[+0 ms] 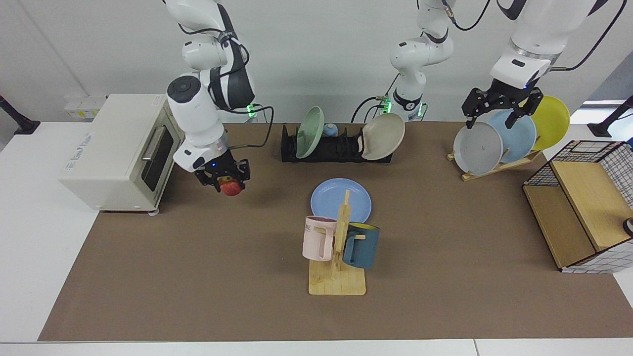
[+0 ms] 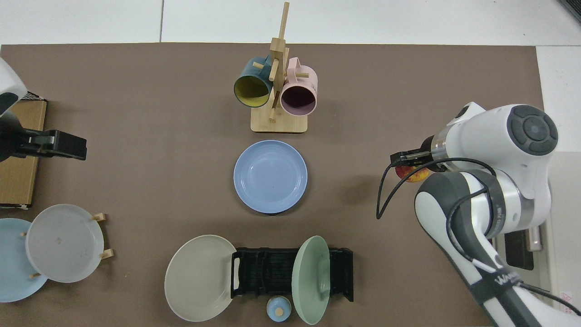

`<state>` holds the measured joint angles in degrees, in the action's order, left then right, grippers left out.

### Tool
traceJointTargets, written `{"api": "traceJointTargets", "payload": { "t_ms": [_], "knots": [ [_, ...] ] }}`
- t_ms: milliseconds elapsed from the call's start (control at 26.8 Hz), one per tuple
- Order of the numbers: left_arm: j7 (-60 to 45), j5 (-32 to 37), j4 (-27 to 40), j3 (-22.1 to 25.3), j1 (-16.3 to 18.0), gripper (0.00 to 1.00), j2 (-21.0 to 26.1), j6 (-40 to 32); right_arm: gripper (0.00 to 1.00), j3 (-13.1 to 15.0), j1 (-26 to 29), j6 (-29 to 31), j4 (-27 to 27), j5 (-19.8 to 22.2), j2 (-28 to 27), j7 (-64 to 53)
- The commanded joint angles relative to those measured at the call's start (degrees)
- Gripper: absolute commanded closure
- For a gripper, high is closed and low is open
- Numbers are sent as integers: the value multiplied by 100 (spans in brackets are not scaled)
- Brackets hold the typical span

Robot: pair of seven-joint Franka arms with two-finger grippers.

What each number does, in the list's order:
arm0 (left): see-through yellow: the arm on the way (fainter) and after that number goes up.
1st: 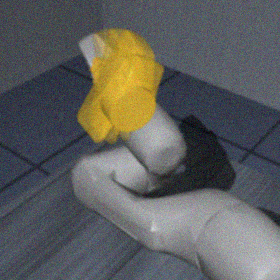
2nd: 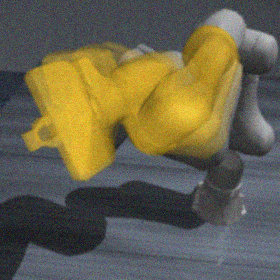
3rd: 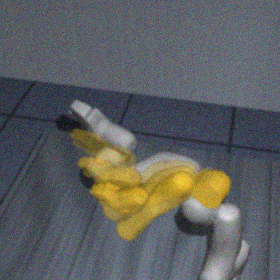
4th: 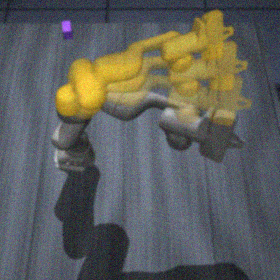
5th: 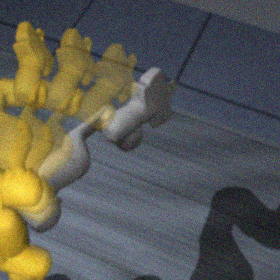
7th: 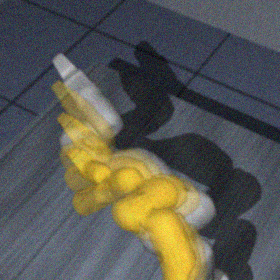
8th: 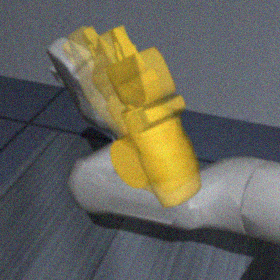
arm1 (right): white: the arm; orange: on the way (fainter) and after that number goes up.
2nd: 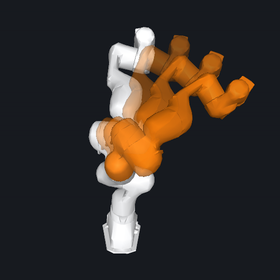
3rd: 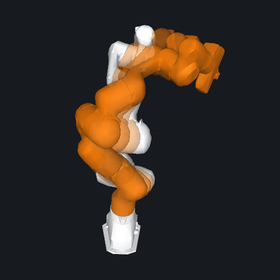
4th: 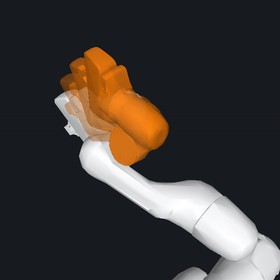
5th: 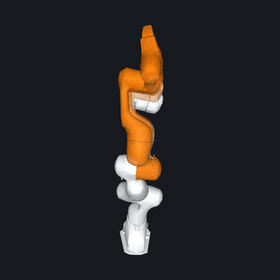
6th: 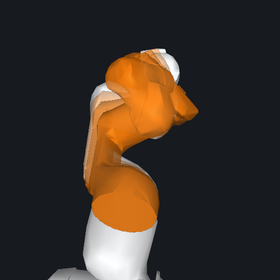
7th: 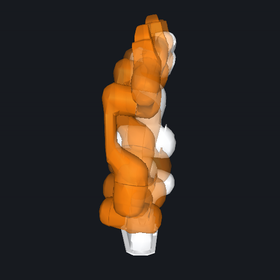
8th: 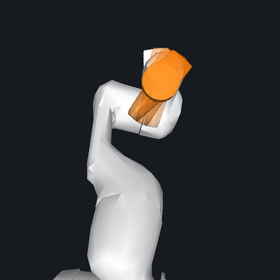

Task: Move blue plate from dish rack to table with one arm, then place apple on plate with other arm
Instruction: 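Grasp the red apple and carry it toward the blue plate, then lower the apple onto the blue plate and open the right gripper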

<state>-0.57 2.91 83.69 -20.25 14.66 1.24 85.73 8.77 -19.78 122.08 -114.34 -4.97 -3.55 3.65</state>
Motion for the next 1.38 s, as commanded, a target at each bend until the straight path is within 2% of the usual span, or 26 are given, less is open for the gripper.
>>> {"api": "traceJointTargets", "payload": {
  "t_ms": [0, 112, 261, 485, 560, 747, 859, 1083, 1344],
  "knots": [
    [-48, 87, 25, -5, 11, 0, -88, -91, 100, 20, -815, 9, 17, -57, 144, 890],
    [-48, 87, 25, -5, -50, 0, -106, -91, 100, 11, -1281, 97, 228, -48, 57, 1645],
    [-5, 87, 60, 170, -243, 0, -159, -83, 100, 20, -1941, 649, 439, -74, -400, 2183],
    [48, 78, 95, 1092, -998, 0, -176, -65, 100, 11, -2406, 1335, 869, -83, -1094, 2728],
    [92, 78, 95, 1304, -1157, 0, -185, -13, 100, 11, -2609, 1520, 1010, -74, -1384, 2843],
    [294, 34, 104, 1770, -1553, 0, -203, -39, 100, 20, -2627, 2275, 1055, -48, -1824, 2852],
    [303, 25, 104, 1955, -1799, 0, -203, 14, 100, 11, -2609, 2382, 1072, -74, -1974, 2843],
    [303, 8, 86, 1894, -1808, 0, -203, -4, 100, 11, -2601, 2812, 1072, -57, -2185, 2852],
    [303, 8, 69, 1788, -1791, 0, -203, 14, 99, 11, -2715, 2839, 1002, -118, -2273, 2931]
  ]
}}
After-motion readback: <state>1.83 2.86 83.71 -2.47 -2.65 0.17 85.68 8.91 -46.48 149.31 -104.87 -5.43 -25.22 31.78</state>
